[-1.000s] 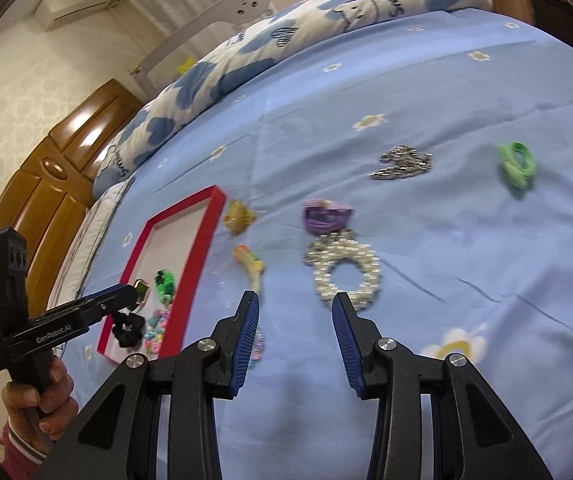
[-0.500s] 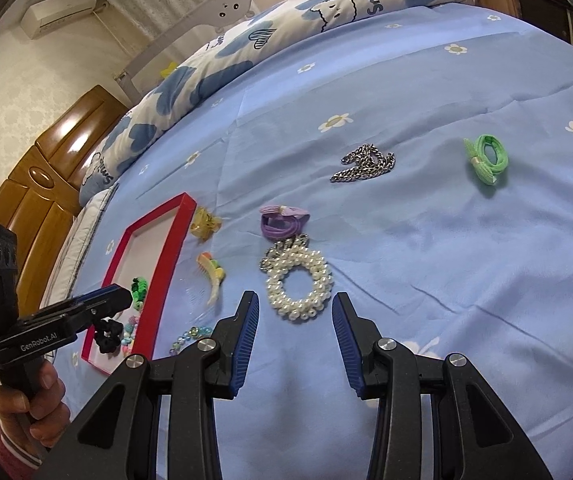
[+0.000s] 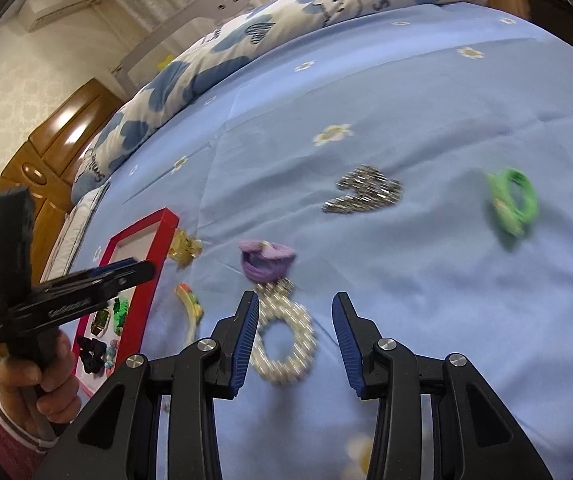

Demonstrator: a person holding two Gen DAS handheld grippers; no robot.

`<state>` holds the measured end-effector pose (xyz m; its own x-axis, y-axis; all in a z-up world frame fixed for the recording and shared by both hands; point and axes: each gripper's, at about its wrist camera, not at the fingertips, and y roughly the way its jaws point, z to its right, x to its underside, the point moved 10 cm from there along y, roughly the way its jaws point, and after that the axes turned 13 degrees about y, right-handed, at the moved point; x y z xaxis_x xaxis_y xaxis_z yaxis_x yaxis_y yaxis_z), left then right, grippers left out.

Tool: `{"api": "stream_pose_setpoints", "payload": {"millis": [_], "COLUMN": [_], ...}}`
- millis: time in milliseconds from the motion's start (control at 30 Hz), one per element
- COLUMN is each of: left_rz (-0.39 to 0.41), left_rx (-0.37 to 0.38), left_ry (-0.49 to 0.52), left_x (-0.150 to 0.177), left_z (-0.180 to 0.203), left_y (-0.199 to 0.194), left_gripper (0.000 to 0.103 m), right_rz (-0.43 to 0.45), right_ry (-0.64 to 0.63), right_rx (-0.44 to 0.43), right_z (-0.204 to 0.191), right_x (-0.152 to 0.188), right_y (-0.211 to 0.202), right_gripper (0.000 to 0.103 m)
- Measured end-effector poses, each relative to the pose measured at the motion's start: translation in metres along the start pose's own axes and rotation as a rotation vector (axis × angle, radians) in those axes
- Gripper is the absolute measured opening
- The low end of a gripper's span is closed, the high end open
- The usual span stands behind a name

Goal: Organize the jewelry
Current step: 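Grasp the yellow claw clip with the left tool while the right tool grasps the purple bow hair tie, then carry the claw clip and bow tie into the red box and open both tools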

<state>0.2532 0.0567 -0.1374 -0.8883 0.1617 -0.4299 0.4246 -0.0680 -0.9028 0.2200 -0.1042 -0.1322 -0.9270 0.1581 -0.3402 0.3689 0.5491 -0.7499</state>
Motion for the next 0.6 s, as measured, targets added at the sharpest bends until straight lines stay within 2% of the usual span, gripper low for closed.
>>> {"api": "stream_pose_setpoints", "payload": {"millis": [100, 367, 400, 467, 500, 600], "left_rz": [-0.022, -0.067, -0.074, -0.079, -0.078, -0.057], "left_rx": [-0.001, -0.021, -0.022, -0.019, -0.015, -0.010], "left_ry": [0.012, 0.037, 0.037, 0.036, 0.034, 0.034], "left_x": [-0.006, -0.010, -0.008, -0.006, -0.006, -0.005], "left_z": [-0.002, -0.008, -0.009, -0.010, -0.010, -0.009], "left_y": [0.015, 0.042, 0.045, 0.050, 0.051, 0.047], "left_gripper": [0.042, 0.042, 0.042, 0.034, 0.034, 0.034], "right_rz": [-0.022, -0.084, -0.080, -0.070, -0.068, -0.055], "right_ry": [-0.019, -0.065, -0.070, -0.077, -0.076, -0.063], "right_rx": [-0.011, 0.035, 0.040, 0.048, 0.050, 0.037], "right_z": [-0.011, -0.011, -0.011, -0.010, -0.009, -0.007], "right_x": [-0.005, -0.010, -0.012, -0.014, -0.015, -0.015], "right_y": [0.020, 0.066, 0.067, 0.066, 0.065, 0.059], "right_gripper": [0.048, 0.047, 0.044, 0.033, 0.022, 0.017]}}
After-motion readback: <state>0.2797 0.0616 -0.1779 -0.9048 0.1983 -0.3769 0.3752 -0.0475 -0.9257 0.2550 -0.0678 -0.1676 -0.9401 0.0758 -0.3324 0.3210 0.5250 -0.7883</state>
